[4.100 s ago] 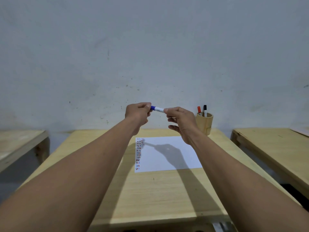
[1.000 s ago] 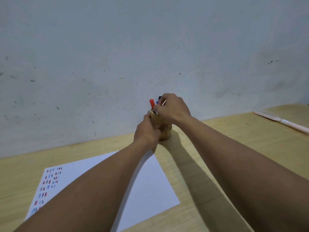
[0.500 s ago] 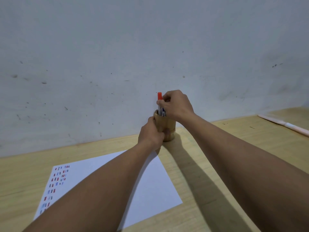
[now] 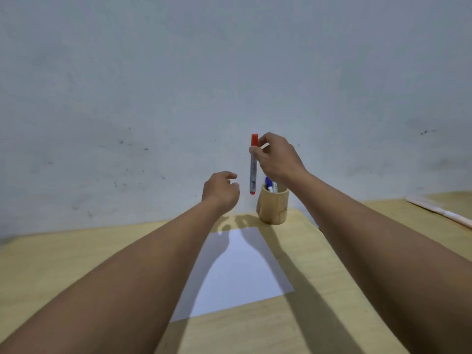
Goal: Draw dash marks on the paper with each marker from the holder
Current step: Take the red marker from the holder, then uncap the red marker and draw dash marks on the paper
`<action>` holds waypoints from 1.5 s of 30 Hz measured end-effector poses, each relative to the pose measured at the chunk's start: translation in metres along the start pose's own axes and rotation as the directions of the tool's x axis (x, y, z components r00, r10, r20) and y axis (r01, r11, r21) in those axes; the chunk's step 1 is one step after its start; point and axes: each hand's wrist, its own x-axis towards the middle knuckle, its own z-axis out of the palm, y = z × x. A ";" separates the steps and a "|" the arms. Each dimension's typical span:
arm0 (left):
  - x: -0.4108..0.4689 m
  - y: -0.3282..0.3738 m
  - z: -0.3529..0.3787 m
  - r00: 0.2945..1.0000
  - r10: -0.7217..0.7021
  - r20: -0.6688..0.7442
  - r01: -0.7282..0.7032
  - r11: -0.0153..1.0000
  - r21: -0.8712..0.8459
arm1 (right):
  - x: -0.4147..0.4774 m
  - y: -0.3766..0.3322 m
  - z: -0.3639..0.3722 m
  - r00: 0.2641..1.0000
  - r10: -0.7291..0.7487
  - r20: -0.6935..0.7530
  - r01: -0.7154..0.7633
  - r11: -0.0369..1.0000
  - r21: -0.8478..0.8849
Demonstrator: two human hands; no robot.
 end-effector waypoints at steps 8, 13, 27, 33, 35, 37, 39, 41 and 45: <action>-0.028 0.016 -0.093 0.994 -0.013 -0.108 -0.022 0.948 -0.317 | -0.041 -0.059 0.026 0.955 -0.127 0.266 0.092 0.986 0.139; -0.043 0.010 -0.137 0.998 0.016 -0.059 -0.032 0.959 -0.281 | -0.056 -0.087 0.036 0.935 -0.100 0.341 0.043 0.984 0.174; -0.056 -0.014 -0.181 0.996 -0.081 -0.036 0.048 0.836 -0.547 | -0.093 -0.099 0.056 0.772 -0.098 0.628 -0.623 0.081 0.778; -0.060 -0.024 -0.180 0.997 -0.066 0.042 0.078 0.818 -0.570 | -0.099 -0.103 0.086 0.883 0.149 0.445 -0.469 0.293 0.833; -0.060 -0.031 -0.181 0.996 -0.067 0.056 0.086 0.835 -0.543 | -0.098 -0.102 0.087 0.899 0.134 0.417 -0.437 0.336 0.834; -0.059 -0.036 -0.182 0.996 -0.083 0.044 0.093 0.843 -0.530 | -0.097 -0.102 0.088 0.912 0.130 0.390 -0.410 0.347 0.843; -0.058 -0.041 -0.185 0.995 -0.100 0.009 0.091 0.865 -0.494 | -0.098 -0.101 0.090 0.918 0.132 0.374 -0.396 0.354 0.848; -0.058 -0.049 -0.190 0.997 -0.082 -0.005 0.073 0.917 -0.393 | -0.101 -0.099 0.093 0.915 0.141 0.379 -0.403 0.395 0.825; -0.058 -0.071 -0.196 0.997 -0.042 -0.068 0.028 0.981 -0.193 | -0.108 -0.093 0.102 0.893 0.145 0.427 -0.447 0.414 0.793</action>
